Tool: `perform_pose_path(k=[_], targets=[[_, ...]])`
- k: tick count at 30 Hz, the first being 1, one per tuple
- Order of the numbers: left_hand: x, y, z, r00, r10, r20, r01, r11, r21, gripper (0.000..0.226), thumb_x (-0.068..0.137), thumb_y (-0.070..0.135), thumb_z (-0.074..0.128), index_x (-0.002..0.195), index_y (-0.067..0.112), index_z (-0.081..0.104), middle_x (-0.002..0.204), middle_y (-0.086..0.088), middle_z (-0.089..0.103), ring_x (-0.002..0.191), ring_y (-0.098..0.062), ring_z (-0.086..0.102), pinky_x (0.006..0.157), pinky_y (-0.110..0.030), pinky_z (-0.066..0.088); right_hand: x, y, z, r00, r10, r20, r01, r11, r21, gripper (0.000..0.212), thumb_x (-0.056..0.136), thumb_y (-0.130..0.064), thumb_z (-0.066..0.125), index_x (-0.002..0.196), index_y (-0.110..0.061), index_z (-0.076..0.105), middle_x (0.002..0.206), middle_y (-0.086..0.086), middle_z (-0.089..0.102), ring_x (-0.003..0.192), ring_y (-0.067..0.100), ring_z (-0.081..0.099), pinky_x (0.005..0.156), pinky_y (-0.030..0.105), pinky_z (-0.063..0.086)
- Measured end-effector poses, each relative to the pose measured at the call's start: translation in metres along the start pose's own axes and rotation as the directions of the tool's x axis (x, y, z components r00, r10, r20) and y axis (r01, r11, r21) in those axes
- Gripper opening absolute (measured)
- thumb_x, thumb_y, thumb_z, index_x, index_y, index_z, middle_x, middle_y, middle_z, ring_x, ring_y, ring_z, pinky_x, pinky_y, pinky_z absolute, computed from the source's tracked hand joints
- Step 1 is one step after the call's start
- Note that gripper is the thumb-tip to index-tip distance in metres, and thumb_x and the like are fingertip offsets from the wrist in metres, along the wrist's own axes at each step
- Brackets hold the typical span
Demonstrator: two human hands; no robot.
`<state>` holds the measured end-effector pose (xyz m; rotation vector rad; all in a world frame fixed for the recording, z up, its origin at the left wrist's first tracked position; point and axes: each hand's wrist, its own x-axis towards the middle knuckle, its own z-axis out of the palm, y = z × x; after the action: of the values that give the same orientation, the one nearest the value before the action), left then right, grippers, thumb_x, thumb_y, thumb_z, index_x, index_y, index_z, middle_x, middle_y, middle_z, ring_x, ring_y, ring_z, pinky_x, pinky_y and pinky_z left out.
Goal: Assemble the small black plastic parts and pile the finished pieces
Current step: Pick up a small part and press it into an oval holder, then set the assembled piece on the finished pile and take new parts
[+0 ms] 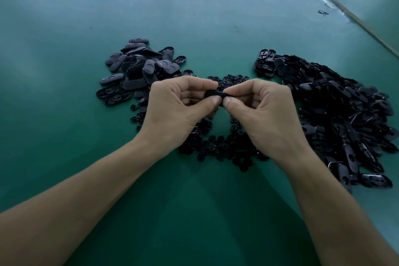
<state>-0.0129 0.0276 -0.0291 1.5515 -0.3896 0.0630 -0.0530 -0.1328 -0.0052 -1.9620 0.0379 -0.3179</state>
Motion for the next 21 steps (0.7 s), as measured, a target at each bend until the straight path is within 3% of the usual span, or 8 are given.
perform_pose_path(k=[7,21], targets=[[0.0,0.0018,-0.001,0.999,-0.022,-0.025,0.02,0.997,-0.072,0.022,0.076,0.003,0.084,0.089,0.018,0.077,0.081,-0.007,0.077,0.07,-0.017,0.072,0.068,-0.025,0.06,0.0007,-0.003,-0.0046,0.998,0.01,0.054,-0.015,0.996,0.091,0.015,0.085,-0.009,0.075,0.082,-0.024,0.073,0.069,-0.009,0.073,0.063,0.001,0.065,0.063,0.018,0.051],[-0.0003,-0.0005,0.0011,0.998,0.057,-0.036,-0.058,0.998,-0.029,0.019,0.079,0.003,0.079,0.09,0.018,0.074,0.075,0.001,0.075,0.064,-0.012,0.07,0.065,-0.028,0.06,0.0008,-0.0038,-0.0034,0.999,0.016,0.049,-0.019,0.998,0.064,0.013,0.089,-0.013,0.074,0.088,-0.026,0.076,0.075,-0.006,0.076,0.067,0.006,0.07,0.061,0.018,0.051]])
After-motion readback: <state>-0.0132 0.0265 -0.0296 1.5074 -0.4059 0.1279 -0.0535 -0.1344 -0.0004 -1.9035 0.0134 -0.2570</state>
